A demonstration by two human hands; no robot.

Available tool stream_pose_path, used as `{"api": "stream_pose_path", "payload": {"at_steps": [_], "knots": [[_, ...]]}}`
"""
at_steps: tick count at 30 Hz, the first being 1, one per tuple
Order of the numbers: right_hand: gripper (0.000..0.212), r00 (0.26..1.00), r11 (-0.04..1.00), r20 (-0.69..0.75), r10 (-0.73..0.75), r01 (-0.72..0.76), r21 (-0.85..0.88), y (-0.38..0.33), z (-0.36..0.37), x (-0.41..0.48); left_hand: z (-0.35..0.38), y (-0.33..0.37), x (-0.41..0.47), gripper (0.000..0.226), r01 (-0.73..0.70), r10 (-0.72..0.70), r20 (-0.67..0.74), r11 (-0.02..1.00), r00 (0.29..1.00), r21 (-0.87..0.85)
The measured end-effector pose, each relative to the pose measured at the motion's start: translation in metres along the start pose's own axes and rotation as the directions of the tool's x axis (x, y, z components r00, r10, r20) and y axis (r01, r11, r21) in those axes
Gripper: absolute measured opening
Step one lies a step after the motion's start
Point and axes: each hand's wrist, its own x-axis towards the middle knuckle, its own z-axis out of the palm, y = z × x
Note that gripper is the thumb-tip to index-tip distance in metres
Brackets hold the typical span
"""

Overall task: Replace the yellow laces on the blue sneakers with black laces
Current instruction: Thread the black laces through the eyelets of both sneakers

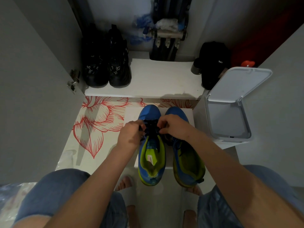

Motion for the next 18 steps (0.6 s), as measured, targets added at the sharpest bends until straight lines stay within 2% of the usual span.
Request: {"api": "stream_pose_path", "payload": {"at_steps": [7,12,18], "knots": [[0.005,0.998,0.988,0.004,-0.067,0.067,-0.140,-0.008,0.004,-0.001,-0.003,-0.002,0.003,0.009,0.004,-0.004,0.042,1.000,0.999,-0.011],[0.005,0.996,0.994,-0.025,-0.088,0.090,0.063,-0.014,-0.001,-0.001,-0.005,-0.002,0.002,0.018,-0.018,0.018,0.062,1.000,0.998,0.007],[0.008,0.996,0.989,-0.049,-0.069,0.074,0.124,-0.014,-0.002,0.001,-0.002,0.000,0.000,0.018,-0.016,0.018,0.052,0.999,0.998,-0.027]]}}
